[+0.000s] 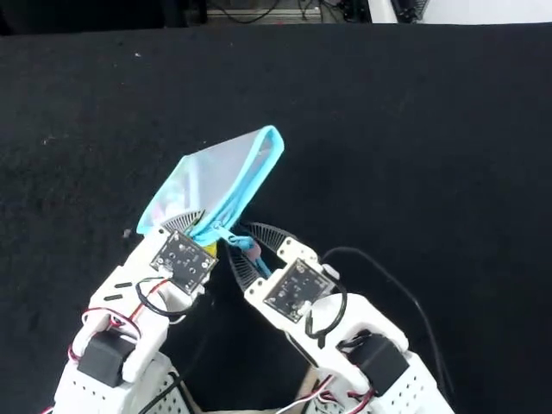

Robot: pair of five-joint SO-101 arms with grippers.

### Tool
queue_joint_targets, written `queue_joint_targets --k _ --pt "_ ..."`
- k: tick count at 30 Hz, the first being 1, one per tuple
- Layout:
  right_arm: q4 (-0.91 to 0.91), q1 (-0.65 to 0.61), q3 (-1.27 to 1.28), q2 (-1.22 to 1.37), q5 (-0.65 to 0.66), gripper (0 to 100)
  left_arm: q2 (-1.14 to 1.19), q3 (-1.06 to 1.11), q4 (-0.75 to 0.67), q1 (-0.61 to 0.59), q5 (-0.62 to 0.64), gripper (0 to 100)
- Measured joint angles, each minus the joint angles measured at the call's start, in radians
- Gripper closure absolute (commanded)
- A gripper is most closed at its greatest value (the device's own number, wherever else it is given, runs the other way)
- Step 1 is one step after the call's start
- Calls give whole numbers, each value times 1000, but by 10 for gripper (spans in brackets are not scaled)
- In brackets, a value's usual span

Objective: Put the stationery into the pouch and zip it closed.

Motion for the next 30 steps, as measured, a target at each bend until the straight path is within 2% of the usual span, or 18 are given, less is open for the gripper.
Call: queue_joint_targets --k 28,30 --pt "126 0 -100 0 0 922 0 9 -2 0 -2 970" --pt "126 0 -100 0 0 897 0 9 -2 0 -2 970"
